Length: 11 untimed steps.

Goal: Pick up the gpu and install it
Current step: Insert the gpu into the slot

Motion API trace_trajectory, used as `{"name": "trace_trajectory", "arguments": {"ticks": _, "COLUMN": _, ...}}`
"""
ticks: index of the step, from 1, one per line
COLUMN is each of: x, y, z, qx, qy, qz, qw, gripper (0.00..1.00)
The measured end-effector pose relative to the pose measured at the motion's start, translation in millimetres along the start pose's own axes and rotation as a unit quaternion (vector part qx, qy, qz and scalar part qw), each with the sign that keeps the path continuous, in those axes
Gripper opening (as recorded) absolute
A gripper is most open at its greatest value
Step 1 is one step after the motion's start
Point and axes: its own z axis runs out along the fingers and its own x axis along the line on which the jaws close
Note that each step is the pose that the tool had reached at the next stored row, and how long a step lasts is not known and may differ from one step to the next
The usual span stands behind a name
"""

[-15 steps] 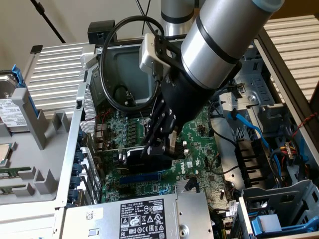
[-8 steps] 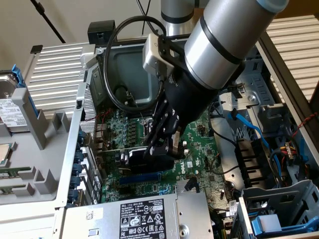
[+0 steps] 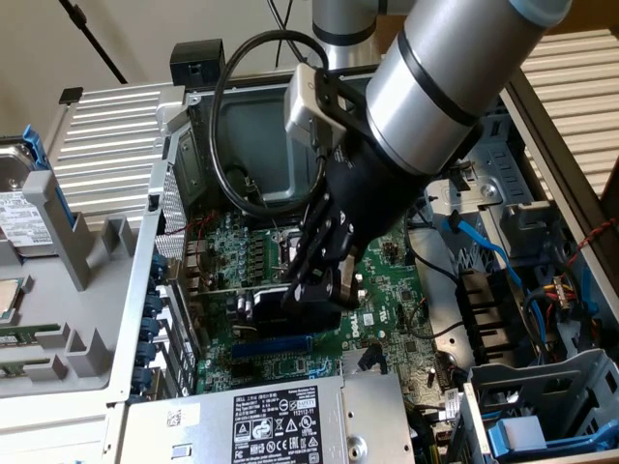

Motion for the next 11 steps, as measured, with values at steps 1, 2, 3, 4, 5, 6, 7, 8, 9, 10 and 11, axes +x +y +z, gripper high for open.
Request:
{"name": "trace_trajectory", "arguments": {"ticks": 1, "x": 0.5, "y": 0.0, "z": 0.0, "qx": -0.0002, "qy": 0.0000, "qz": 0.000, "qw": 1.0000, "gripper": 0.26}}
{"name": "trace_trajectory", "arguments": {"ticks": 2, "x": 0.7, "y": 0.0, "z": 0.0, "qx": -0.0003, "qy": -0.0001, "qz": 0.000, "qw": 1.0000, "gripper": 0.26}}
{"name": "trace_trajectory", "arguments": {"ticks": 3, "x": 0.7, "y": -0.1, "z": 0.1, "qx": -0.0003, "qy": -0.0003, "qz": 0.001, "qw": 1.0000, "gripper": 0.26}}
{"name": "trace_trajectory", "arguments": {"ticks": 4, "x": 0.7, "y": -0.2, "z": 0.2, "qx": -0.0003, "qy": -0.0006, "qz": 0.001, "qw": 1.0000, "gripper": 0.26}}
{"name": "trace_trajectory", "arguments": {"ticks": 5, "x": 0.8, "y": -0.2, "z": 0.2, "qx": -0.0003, "qy": -0.0007, "qz": 0.001, "qw": 1.0000, "gripper": 0.26}}
{"name": "trace_trajectory", "arguments": {"ticks": 6, "x": 0.9, "y": -0.3, "z": 0.3, "qx": -0.0003, "qy": -0.0008, "qz": 0.001, "qw": 1.0000, "gripper": 0.26}}
{"name": "trace_trajectory", "arguments": {"ticks": 7, "x": 1.1, "y": -0.3, "z": 0.4, "qx": -0.0003, "qy": -0.0009, "qz": 0.002, "qw": 1.0000, "gripper": 0.26}}
{"name": "trace_trajectory", "arguments": {"ticks": 8, "x": 1.4, "y": -0.3, "z": 0.5, "qx": -0.0003, "qy": -0.0011, "qz": 0.002, "qw": 1.0000, "gripper": 0.26}}
{"name": "trace_trajectory", "arguments": {"ticks": 9, "x": 1.5, "y": -0.3, "z": 0.5, "qx": -0.0003, "qy": -0.0011, "qz": 0.002, "qw": 1.0000, "gripper": 0.26}}
{"name": "trace_trajectory", "arguments": {"ticks": 10, "x": 1.5, "y": 0.0, "z": 0.8, "qx": -0.0003, "qy": -0.0011, "qz": 0.002, "qw": 1.0000, "gripper": 0.26}}
{"name": "trace_trajectory", "arguments": {"ticks": 11, "x": 1.6, "y": 0.2, "z": 1.1, "qx": -0.0003, "qy": -0.0012, "qz": 0.002, "qw": 1.0000, "gripper": 0.26}}
